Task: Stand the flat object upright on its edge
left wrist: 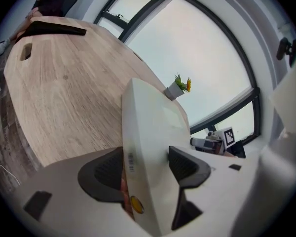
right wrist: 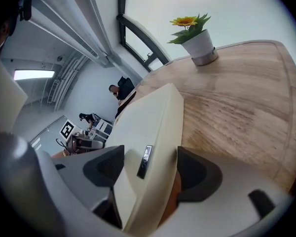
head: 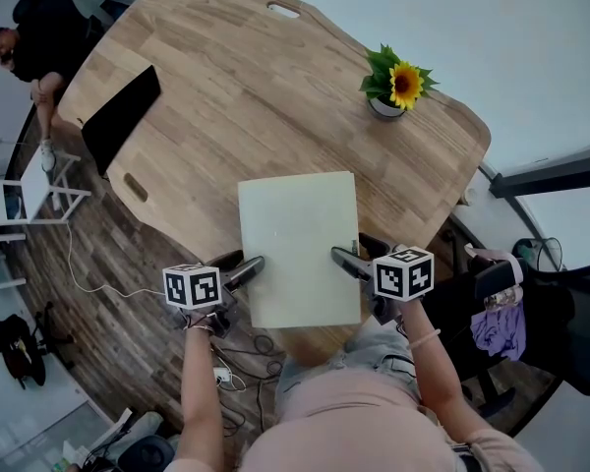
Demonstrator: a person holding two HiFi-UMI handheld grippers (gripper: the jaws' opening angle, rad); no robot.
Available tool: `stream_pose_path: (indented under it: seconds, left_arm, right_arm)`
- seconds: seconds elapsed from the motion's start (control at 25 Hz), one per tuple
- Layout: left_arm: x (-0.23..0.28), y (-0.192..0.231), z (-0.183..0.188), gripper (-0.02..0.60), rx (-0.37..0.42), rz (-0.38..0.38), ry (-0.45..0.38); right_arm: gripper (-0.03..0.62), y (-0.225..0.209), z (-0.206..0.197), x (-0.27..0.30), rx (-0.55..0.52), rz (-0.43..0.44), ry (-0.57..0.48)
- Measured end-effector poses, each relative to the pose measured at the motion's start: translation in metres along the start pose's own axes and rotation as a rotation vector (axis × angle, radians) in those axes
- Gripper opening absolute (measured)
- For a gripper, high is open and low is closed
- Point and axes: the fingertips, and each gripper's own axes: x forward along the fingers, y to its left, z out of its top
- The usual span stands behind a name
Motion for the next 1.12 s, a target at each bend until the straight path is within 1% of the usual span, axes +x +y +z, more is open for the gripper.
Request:
stream_pose_path:
  seconds: [0.28,0.44,0.56,0.76,0.92,1.12]
  left_arm:
    - [0.0050,-0.0012,0.0019,0.268,-0.001,-0.028,0.028]
    - [0.0091,0.0001,-0.0007,0.268,-0.045,-0.068,0.046]
    - [0.0104,0.0001,-0.0013,0.272,-0.073,-0.096,0.043]
    - [0.0087,-0.0018,-0.0005,0.272,-0.059,-0.080,0.031]
    - [0.0056,-0.0034,-0.0010,0.272,-0.066,-0.059,0.004]
    - [0.0053,-0.0068,-0.0035,0.272,-0.061,-0.040,-0.002]
  right_arm:
    - [0.328,-0.0011,-0.0022,0.0041,0.010,0.009,0.028]
    - [0.336,-0.0018,-0.0025,0.0063,0.012,0.019,0.036]
    - [0.336,-0.0018,-0.0021,0.0061,0.012,0.021,0.024]
    - [0.336,-0.0017,-0.0024,0.0057,0.008,0.006,0.022]
    - [0.333,0.0010,-0.0027,0.0042,0.003,-0.001,0.017]
    - [0.327,0.0029,-0.0023,-0.0002,-0.020,-0.011,0.011]
